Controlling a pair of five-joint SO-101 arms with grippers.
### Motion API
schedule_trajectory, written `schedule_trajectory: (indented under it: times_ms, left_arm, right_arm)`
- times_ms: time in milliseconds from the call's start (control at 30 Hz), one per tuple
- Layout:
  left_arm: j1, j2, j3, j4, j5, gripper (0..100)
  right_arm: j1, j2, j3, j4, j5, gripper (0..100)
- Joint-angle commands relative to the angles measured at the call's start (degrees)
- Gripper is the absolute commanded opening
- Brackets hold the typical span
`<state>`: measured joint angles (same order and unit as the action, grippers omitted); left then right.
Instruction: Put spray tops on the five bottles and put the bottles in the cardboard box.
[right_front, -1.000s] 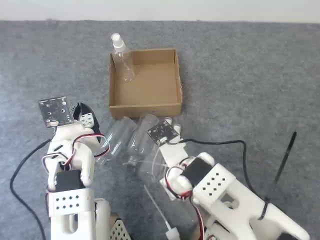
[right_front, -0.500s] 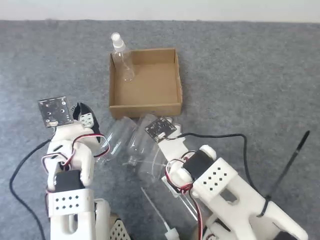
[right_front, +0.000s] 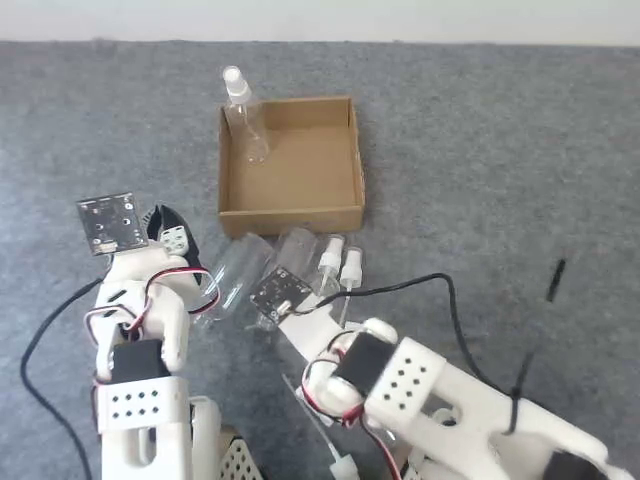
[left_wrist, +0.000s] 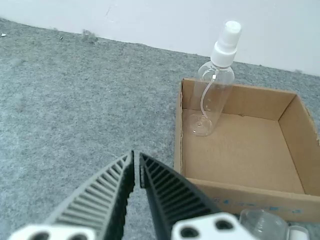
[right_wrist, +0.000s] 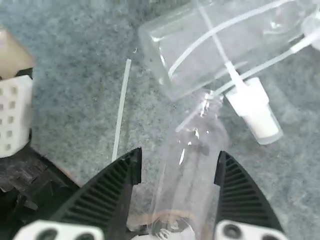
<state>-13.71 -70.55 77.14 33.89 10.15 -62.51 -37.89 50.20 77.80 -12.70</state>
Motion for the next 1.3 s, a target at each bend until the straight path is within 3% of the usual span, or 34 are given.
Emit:
schedule_trajectory:
  times_ms: [0,233,700,967,1267]
  left_arm:
    - [-0.2,-0.7,-1.2,-1.8,0.1,1]
    - [-0.2,-0.7,-1.1,-1.8,-1.6,1]
    - [-0.1,-0.7,-1.1,-1.8,-2.1,1]
    - [-0.1,-0.7,-1.0,-1.8,-2.2,1]
    - [-0.1,-0.7,-0.7,-3.0,-2.2,1]
  right_arm:
    - [-0.7,7.7,-3.8,-3.6,-0.7,20.9]
    - [-0.4,18.9,-4.0,-7.0,-0.7,20.6]
    - [3.7,19.6,-3.8,-6.5,-0.4,20.4]
    - [3.5,18.9,-4.1,-6.1,2.5,3.9]
    - [4.4,18.9,-12.7,5.0,3.2,2.9]
